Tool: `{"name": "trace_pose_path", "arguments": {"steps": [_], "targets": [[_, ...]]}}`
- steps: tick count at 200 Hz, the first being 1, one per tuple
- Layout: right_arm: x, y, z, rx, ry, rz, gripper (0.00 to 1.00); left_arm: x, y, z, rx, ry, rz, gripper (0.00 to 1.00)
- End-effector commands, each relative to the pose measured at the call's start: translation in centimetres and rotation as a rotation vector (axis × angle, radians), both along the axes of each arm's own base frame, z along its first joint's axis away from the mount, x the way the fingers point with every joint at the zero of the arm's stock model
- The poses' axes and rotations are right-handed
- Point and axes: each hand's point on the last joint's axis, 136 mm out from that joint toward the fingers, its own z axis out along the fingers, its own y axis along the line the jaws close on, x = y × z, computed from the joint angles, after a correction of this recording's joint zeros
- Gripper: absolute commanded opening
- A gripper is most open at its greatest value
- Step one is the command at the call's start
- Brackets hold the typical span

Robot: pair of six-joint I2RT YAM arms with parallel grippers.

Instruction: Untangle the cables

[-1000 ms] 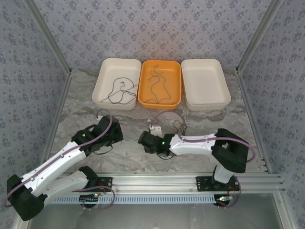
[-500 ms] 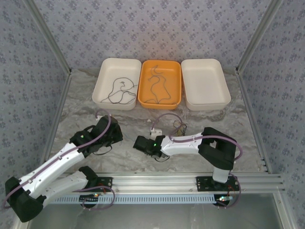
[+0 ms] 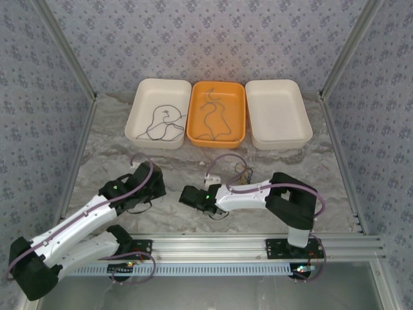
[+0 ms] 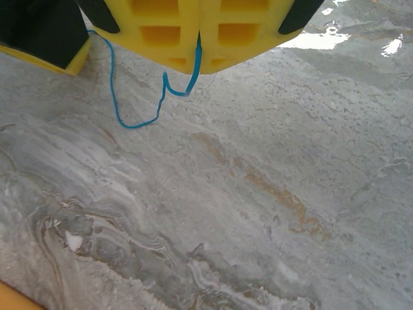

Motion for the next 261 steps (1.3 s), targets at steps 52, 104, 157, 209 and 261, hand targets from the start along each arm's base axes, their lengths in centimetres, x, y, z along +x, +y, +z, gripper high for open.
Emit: {"name": "trace_pose_path", "arguments": {"steps": [52, 104, 157, 209, 261], "targets": [[-0.1, 0.0, -0.3, -0.036, -0.018, -0.018, 0.00, 0.4, 0.0, 0.7, -0.018, -0.039, 0.022, 0.00], [5.4, -7.1, 9.2, -0.110, -0.227, -0.041, 0.00, 0.1, -2.4, 0.7, -0.080, -0.038, -0.094, 0.00], [14.2, -18.4, 23.1, 0.019, -0.426, -0.172, 0.00, -1.0, -8.8, 0.1, -0.063, -0.046, -0.347, 0.00], [20.8, -25.0, 31.5, 0.257, -0.539, -0.271, 0.00, -2.7, -15.1, -0.6, 0.001, -0.074, -0.544, 0.00], [21.3, -24.4, 30.1, 0.346, -0.428, -0.229, 0.00, -1.6, -17.1, -0.1, 0.063, -0.100, -0.493, 0.00]]}}
